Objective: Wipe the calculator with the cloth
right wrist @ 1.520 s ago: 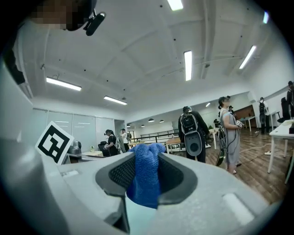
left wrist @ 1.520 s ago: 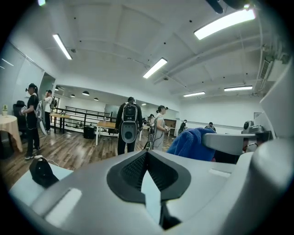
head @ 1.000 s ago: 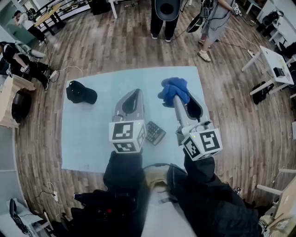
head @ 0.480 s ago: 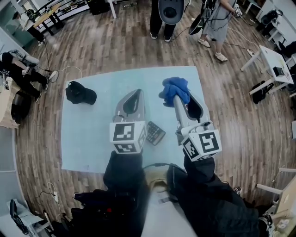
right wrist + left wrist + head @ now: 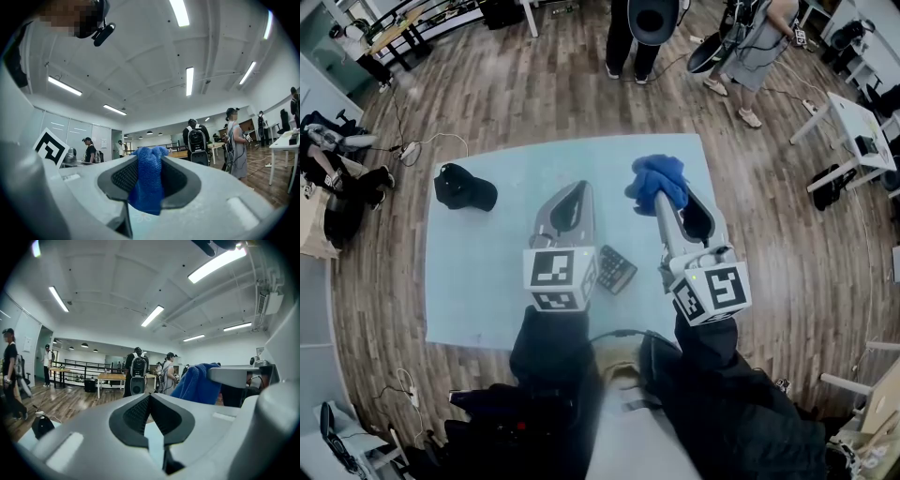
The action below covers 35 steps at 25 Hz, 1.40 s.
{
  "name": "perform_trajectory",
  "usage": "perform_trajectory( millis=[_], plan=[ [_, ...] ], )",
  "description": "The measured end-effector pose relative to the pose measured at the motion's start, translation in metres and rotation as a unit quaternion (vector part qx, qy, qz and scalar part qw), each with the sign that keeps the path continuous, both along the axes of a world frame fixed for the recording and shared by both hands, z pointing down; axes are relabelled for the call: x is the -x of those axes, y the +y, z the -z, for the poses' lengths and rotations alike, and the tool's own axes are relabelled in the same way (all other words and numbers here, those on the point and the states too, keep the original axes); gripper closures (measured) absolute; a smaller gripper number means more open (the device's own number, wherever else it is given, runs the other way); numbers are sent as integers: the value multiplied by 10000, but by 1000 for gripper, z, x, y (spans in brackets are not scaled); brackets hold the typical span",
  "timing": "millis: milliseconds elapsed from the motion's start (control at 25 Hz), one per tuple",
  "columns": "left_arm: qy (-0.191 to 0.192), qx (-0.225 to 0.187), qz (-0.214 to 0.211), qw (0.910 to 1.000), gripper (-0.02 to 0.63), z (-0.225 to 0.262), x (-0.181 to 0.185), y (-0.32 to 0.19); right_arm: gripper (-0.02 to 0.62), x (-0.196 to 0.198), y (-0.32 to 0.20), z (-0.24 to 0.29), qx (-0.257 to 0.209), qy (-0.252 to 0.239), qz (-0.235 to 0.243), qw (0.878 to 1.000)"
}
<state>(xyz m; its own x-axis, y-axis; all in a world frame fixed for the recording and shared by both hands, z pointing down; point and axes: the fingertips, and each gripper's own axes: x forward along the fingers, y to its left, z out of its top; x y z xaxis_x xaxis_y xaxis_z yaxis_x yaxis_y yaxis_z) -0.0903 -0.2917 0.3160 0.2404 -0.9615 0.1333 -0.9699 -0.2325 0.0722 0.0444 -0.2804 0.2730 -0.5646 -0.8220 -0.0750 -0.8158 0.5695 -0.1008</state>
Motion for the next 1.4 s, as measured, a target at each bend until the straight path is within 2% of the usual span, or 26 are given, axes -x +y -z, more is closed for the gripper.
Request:
perform_trajectory(
  millis=[1400],
  plan=[
    [103,95,-54,9999,603,-5,-2,2,472,1,2,1,-56,50,-43,10000]
  ],
)
